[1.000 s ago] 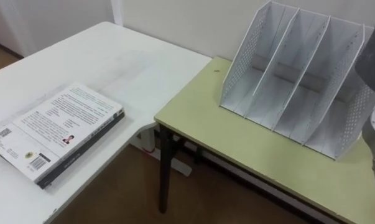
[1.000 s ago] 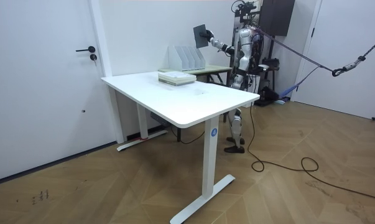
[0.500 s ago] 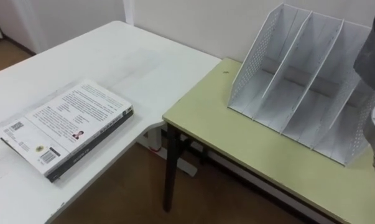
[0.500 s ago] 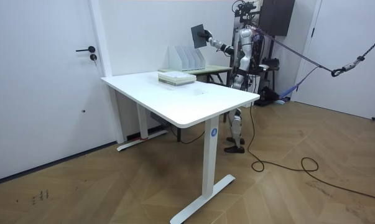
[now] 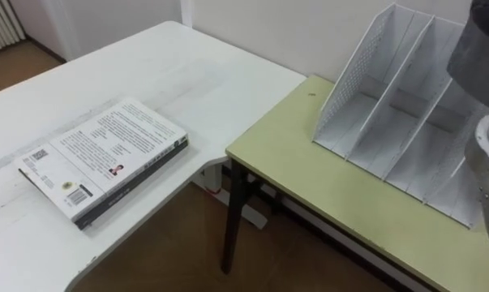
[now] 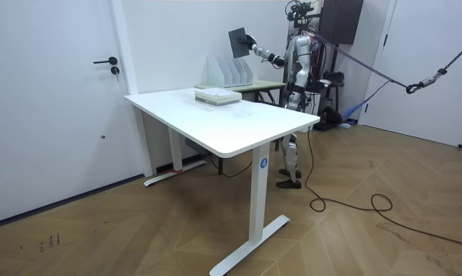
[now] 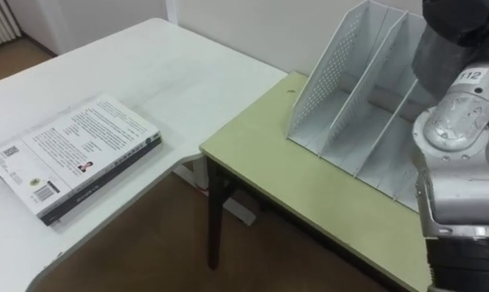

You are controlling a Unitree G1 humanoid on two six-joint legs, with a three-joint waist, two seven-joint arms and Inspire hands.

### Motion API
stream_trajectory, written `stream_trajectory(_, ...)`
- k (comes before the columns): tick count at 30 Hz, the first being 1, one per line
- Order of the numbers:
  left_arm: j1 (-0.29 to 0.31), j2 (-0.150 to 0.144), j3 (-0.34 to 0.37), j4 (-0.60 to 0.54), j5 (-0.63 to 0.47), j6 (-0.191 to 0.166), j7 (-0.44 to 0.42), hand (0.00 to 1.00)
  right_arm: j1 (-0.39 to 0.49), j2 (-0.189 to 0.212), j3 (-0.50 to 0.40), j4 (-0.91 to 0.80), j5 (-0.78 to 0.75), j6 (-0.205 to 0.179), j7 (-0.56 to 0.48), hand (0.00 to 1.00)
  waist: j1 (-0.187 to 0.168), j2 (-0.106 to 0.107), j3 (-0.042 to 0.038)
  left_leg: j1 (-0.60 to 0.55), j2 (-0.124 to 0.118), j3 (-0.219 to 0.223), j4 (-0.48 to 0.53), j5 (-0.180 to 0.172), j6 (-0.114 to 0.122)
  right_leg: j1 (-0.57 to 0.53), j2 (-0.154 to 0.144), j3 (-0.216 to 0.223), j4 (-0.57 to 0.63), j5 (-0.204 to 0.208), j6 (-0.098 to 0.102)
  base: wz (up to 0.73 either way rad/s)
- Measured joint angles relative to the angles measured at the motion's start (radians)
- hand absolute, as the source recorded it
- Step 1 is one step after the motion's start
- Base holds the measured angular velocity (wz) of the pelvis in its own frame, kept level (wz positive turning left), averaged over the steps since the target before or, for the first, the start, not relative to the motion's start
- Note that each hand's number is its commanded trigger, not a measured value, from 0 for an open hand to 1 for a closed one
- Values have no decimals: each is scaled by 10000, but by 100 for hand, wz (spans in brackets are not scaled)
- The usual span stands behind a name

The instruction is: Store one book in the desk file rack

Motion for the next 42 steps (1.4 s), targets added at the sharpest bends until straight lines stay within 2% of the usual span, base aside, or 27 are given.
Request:
stream_trajectory(6,2,0,61,-25,-7,86,161,0,-3,-53,58,1235,190,125,126,100,70,-14,-1,16,-14,7,9,19,23,17,-59,-21,12,-1,1,0)
stream_trajectory(8,-2,-1,108,-87,-7,182,194,0,-46,-213,58,1928,581,156,224,100,102,-28,4,26,-16,7,11,26,27,39,-57,-22,16,-1,1,0)
stream_trajectory(13,8,5,224,-87,-6,244,193,0,-58,-376,42,2416,915,449,321,100,129,-35,7,-14,-17,8,8,29,31,-1,-27,-14,29,0,1,0)
stream_trajectory(20,13,47,400,-83,-9,386,218,0,-833,-775,50,3170,1214,510,321,100,115,-50,13,-43,-22,-31,3,29,31,4,-54,-238,8,1,4,2)
stream_trajectory(25,43,148,377,-97,-13,438,269,0,-1029,-1015,242,3561,1223,506,335,100,138,-66,2,-37,-31,-57,8,30,32,25,-66,-309,0,2,5,1)
stream_trajectory(26,64,180,368,-129,-15,459,281,0,-1132,-1026,251,3732,1229,505,347,57,122,-71,-1,-37,-33,-74,12,32,35,39,-76,-402,-1,2,5,4)
stream_trajectory(27,87,201,363,-178,-16,483,288,0,-1214,-1027,252,3851,1234,506,350,0,106,-72,-2,-37,-34,-82,16,32,36,48,-83,-468,-2,3,5,5)
stream_trajectory(29,206,263,376,-426,-6,597,297,0,-1418,-1064,250,4277,1216,497,406,0,-33,-77,-8,-78,-34,-181,70,31,37,85,-85,-536,-8,3,5,12)
stream_trajectory(34,270,313,369,-638,-5,804,391,0,-1432,-1222,251,4618,1218,497,442,0,-77,-59,-35,-113,-21,-246,150,30,36,112,-79,-560,-8,5,1,5)
stream_trajectory(42,277,353,370,-640,-6,861,444,0,-1432,-1350,247,5473,1789,572,530,0,-89,-1,-21,-103,-21,-246,159,30,36,116,-81,-564,-6,9,-6,0)
